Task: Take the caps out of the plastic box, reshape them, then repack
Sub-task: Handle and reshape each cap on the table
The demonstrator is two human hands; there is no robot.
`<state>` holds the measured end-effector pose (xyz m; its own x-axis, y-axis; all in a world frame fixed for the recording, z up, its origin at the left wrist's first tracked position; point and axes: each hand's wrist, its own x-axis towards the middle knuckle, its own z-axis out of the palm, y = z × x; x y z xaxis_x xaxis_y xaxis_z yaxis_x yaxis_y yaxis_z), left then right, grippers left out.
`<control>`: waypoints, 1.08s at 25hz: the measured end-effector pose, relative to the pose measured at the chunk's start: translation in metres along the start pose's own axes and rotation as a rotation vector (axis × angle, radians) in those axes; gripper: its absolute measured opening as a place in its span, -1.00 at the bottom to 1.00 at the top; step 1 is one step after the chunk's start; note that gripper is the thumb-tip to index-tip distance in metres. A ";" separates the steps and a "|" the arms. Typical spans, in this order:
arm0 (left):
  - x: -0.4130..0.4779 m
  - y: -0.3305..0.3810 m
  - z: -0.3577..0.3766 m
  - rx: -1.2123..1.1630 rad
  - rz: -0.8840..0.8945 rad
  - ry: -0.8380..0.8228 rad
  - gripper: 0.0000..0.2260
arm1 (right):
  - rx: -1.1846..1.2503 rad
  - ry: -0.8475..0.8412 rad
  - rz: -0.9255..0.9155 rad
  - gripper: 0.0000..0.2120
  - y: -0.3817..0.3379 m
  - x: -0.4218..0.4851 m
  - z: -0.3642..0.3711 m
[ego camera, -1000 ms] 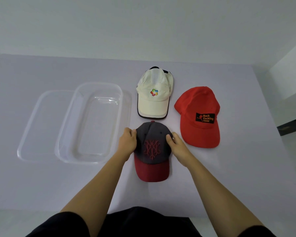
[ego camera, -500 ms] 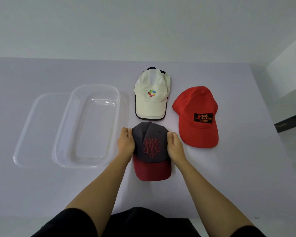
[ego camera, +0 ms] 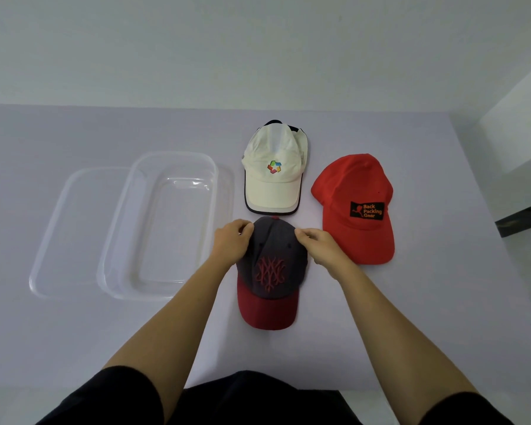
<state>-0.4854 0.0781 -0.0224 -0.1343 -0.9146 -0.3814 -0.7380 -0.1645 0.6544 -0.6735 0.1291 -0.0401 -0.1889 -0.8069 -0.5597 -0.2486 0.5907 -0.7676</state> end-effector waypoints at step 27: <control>0.009 0.049 -0.062 0.116 0.109 0.076 -0.75 | -0.198 0.387 -0.287 -0.84 -0.017 -0.023 -0.069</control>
<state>-0.4819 0.0387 0.0467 -0.1702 -0.9508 -0.2589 -0.7941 -0.0232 0.6074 -0.7302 0.1382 0.0072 -0.4145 -0.8975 -0.1505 -0.5097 0.3660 -0.7786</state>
